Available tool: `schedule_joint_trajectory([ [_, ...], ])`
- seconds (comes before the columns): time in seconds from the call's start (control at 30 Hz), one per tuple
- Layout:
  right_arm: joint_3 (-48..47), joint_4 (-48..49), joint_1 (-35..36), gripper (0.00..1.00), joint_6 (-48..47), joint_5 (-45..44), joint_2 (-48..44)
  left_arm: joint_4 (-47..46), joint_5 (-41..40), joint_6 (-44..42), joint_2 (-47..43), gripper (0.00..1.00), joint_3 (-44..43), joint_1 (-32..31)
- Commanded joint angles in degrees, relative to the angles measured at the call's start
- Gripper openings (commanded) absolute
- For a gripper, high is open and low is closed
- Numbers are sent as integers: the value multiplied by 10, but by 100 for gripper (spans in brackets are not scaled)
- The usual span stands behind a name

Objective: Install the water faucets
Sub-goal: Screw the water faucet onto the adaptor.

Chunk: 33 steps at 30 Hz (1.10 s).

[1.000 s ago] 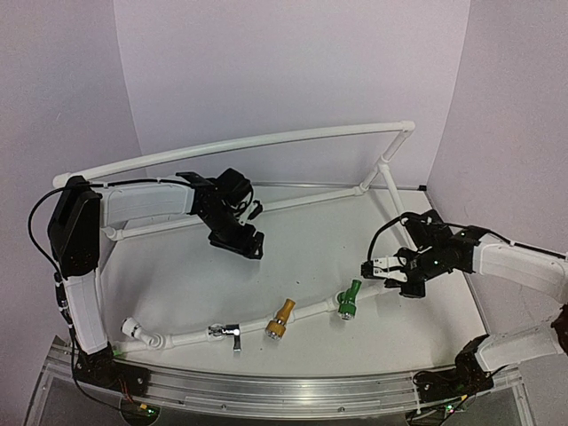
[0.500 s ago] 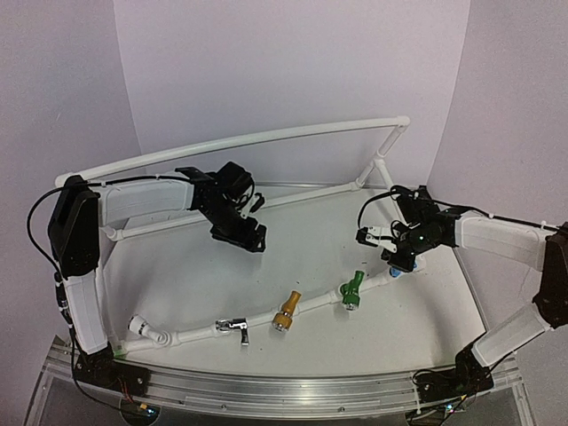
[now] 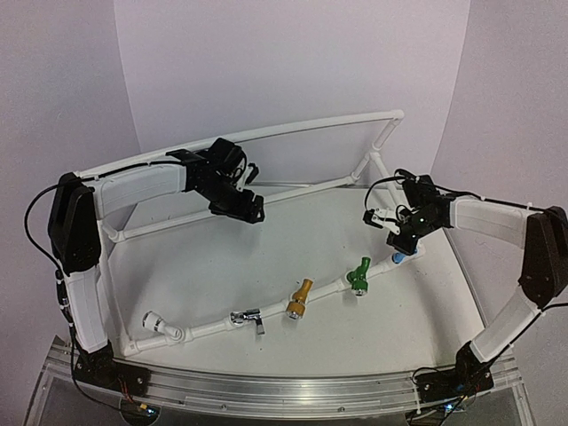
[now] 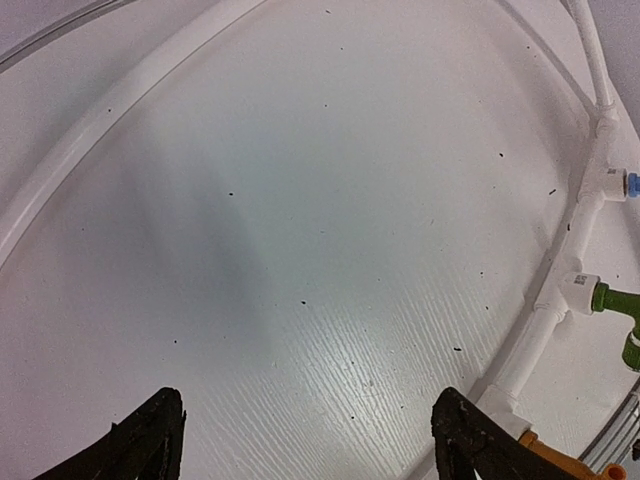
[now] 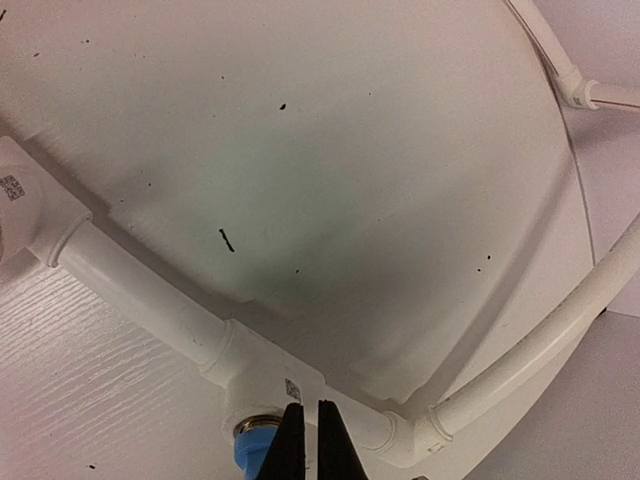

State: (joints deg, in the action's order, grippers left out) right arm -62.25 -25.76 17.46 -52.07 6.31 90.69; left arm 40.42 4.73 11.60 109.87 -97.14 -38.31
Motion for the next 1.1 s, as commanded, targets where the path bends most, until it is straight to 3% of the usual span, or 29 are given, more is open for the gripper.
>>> schedule_joint_trajectory([
  [0.0,-28,22,-35,6,-9,-45,4,-10,-4,0,7,86,-9,3],
  [0.5,-171,-95,-64,15,-6,9,57,-16,5,5,10,85,15,4],
  [1.07,-133,-174,-120,12,-142,-12,66,-23,6,14,1,85,36,4],
])
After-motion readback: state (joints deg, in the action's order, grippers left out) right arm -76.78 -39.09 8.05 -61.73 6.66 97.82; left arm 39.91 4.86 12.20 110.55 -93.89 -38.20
